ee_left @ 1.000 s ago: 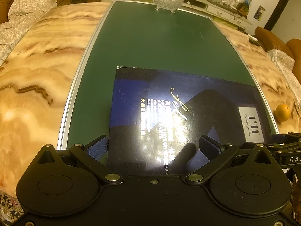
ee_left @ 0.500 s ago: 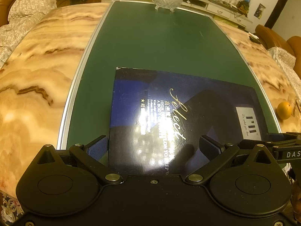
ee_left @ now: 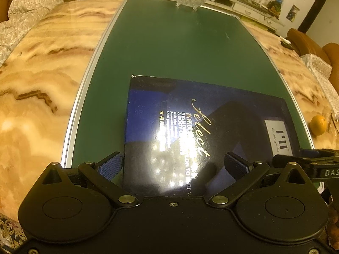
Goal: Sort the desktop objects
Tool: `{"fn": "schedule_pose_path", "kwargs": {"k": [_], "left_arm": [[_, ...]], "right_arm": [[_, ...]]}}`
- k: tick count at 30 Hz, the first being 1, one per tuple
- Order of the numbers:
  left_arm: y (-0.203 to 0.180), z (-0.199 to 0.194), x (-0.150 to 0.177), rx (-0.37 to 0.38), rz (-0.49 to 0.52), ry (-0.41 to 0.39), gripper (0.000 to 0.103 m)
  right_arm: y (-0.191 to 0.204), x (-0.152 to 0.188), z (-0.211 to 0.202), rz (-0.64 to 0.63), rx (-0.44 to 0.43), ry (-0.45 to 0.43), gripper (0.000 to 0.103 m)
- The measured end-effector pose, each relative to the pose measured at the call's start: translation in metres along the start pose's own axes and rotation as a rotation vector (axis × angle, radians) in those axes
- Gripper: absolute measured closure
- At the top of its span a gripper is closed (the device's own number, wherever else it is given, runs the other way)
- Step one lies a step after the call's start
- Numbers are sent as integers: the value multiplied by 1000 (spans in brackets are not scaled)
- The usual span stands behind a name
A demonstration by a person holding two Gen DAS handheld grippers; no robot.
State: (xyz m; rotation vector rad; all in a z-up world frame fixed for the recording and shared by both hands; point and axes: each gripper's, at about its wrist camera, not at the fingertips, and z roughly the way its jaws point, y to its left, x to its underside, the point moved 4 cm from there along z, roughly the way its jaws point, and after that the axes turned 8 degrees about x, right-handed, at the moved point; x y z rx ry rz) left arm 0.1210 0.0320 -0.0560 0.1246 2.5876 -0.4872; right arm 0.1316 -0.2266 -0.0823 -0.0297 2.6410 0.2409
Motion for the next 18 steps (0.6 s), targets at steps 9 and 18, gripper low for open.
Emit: {"fn": "schedule_pose_path", "kwargs": {"k": [9,18], "left_arm": [[14,-24,10,26,-58,-25,0],[2,-30,40,60,-18,7,0]], "right_arm": [[-3,12,-35,-16,-9,-71,0],[2,46,-43,-88,44,-70,0]]}}
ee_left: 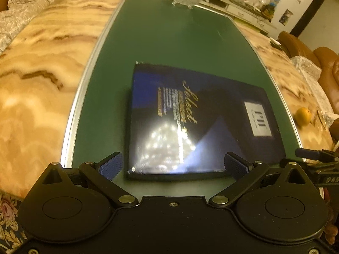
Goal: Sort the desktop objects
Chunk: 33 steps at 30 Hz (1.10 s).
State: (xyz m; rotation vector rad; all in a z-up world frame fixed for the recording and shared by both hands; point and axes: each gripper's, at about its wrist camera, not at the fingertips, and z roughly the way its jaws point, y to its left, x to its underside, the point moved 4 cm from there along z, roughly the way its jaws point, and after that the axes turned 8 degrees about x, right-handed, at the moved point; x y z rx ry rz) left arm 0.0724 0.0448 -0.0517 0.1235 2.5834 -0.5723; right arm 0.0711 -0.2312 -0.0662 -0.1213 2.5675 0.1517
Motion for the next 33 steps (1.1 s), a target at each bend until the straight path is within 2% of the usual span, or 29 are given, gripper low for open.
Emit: {"fn": "schedule_pose_path", "kwargs": {"k": [7,20,33], "left_arm": [[-6,15,14,-62,43,29,0],[1,41,12,-97,49,63,0],[3,46,5,-106,29,39,0]], "right_arm": [[25,9,23,-95,40,38,0],[26,2,44,-70,67,42,0],[20,-7,48,-32,57,24,0]]}}
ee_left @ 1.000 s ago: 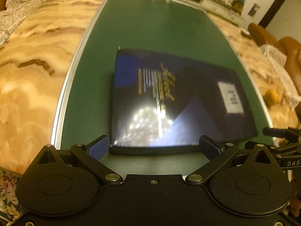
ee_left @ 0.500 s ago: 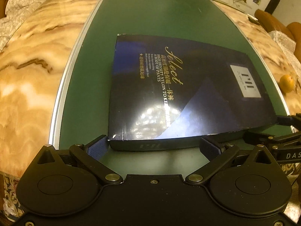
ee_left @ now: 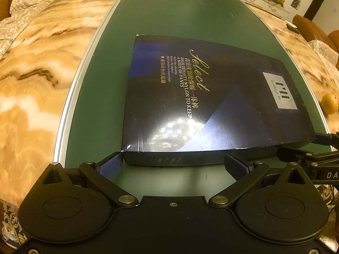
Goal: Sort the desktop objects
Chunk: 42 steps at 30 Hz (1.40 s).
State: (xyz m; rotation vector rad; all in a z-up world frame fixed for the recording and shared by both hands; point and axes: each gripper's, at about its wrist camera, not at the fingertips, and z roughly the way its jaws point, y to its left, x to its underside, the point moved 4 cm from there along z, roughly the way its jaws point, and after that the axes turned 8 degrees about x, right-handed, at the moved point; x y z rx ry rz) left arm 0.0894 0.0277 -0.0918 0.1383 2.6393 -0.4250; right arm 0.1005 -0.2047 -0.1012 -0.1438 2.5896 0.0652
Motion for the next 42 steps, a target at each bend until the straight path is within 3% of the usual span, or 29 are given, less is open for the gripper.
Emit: {"fn": "schedule_pose_path", "kwargs": {"k": [11,15,19,23,34,42], "left_arm": [[-13,-37,11,-31,11,-81,0],[-23,-56,2,-51,34,-136,0],[-35,-70,-11,-116,74,-206,0],[-34,-74,-23,-120,46,-234,0],[-25,-69,-33,-184,-4,-234,0],[-23,-66,-44,-173,-5,-227,0]], "right_arm": [[3,0,-43,33,32,-51,0],[12,-10,-62,22,38,-90,0],[23,-19,-66,8,46,-107,0],[29,-28,-65,16,59,-118,0],[30,-48,-62,43,92,-132,0],[31,-58,-58,50,93,-137,0]]}}
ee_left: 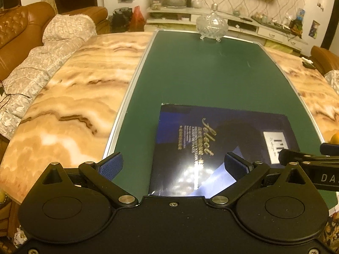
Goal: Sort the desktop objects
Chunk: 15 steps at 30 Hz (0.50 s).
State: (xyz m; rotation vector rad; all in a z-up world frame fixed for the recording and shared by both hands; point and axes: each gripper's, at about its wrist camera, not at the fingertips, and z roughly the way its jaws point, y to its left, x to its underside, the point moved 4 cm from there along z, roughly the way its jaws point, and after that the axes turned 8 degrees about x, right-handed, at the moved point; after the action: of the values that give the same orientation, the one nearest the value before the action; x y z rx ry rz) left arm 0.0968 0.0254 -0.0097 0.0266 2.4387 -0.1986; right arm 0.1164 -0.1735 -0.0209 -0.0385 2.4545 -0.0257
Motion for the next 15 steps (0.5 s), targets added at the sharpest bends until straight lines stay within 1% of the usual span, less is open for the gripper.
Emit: {"fn": "schedule_pose_path", "kwargs": {"k": [9,15], "left_arm": [[-9,8,-16,-1,27,1,0],[-14,25,-24,3,48,51,0]], "right_arm": [[-6,-16,6,32,-6,1,0],[-10,-23,19,37,-7,28,0]]}}
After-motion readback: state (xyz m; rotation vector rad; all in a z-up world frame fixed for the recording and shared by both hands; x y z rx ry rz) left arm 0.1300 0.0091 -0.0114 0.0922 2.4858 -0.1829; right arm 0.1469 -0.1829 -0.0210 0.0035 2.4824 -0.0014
